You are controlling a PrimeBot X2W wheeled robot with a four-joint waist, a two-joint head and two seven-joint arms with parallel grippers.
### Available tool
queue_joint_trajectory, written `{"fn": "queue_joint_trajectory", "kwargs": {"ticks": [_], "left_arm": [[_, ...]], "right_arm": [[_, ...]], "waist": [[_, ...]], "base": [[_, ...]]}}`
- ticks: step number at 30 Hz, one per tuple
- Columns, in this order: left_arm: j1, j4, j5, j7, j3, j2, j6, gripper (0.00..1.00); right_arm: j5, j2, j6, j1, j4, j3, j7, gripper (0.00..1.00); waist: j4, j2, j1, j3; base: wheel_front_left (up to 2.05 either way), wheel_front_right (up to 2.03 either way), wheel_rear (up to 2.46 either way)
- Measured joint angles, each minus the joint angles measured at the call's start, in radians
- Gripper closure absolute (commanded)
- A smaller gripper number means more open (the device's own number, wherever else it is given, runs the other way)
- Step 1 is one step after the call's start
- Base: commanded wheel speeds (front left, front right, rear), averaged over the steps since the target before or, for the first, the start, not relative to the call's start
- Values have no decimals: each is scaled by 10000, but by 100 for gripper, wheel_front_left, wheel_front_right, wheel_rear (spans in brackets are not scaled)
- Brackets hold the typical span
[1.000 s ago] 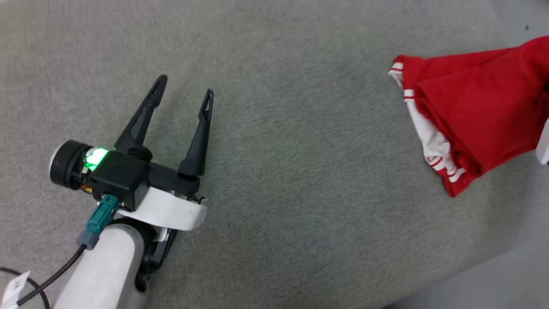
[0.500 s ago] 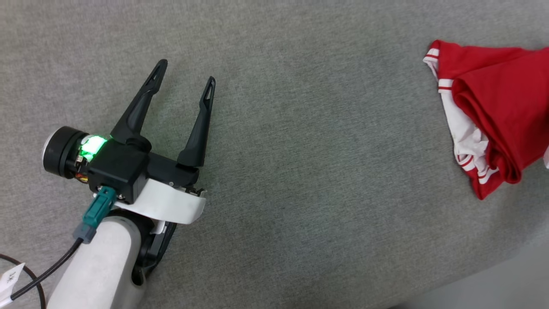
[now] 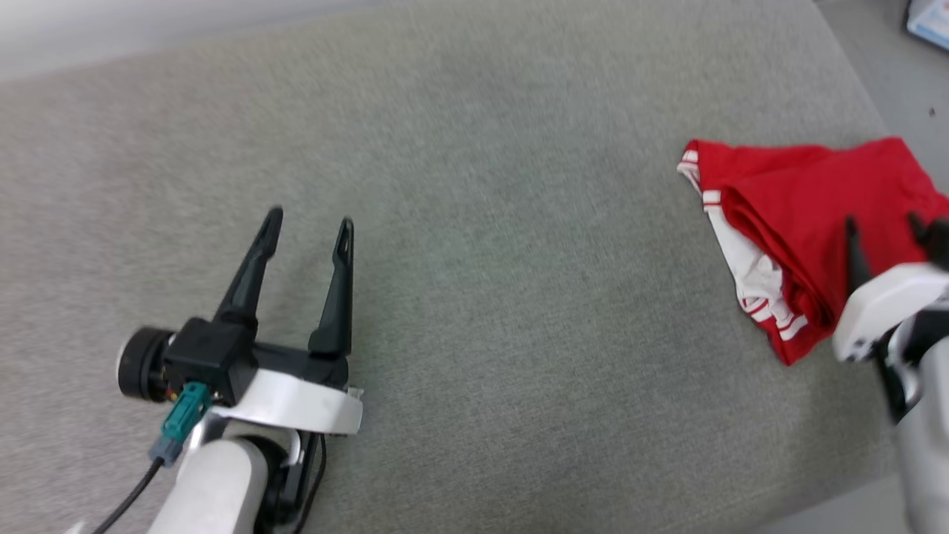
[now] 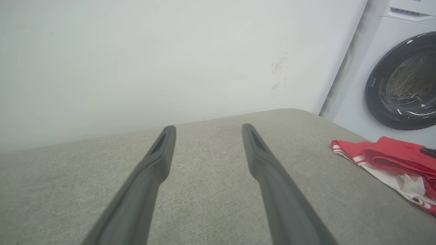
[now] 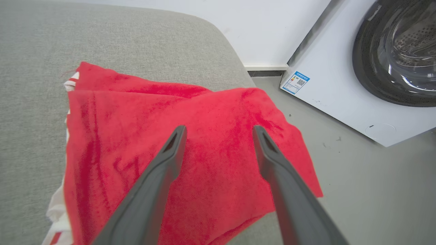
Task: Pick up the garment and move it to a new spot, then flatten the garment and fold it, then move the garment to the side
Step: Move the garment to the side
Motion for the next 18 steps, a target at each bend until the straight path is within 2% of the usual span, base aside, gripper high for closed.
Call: {"fn": "queue_joint_trajectory", "kwargs": {"ticks": [7, 14, 18], "left_arm": [[816, 516, -393, -303, 221, -276, 290, 0], [1350, 947, -667, -462, 441, -468, 451, 0], [1573, 1267, -780, -529, 654, -497, 566, 0]], "right_arm": [[692, 988, 0, 2062, -2013, 608, 222, 0], [1461, 1638, 0, 3662, -4399, 1275, 802, 0], [1856, 1787, -2, 4227, -5655, 1595, 1066, 0]], "waist": [[541, 0, -1, -1086], [1480, 0, -1, -1770], [2030, 0, -1, -2094]], "base": [[0, 0, 0], [0, 0, 0], [0, 0, 0]]}}
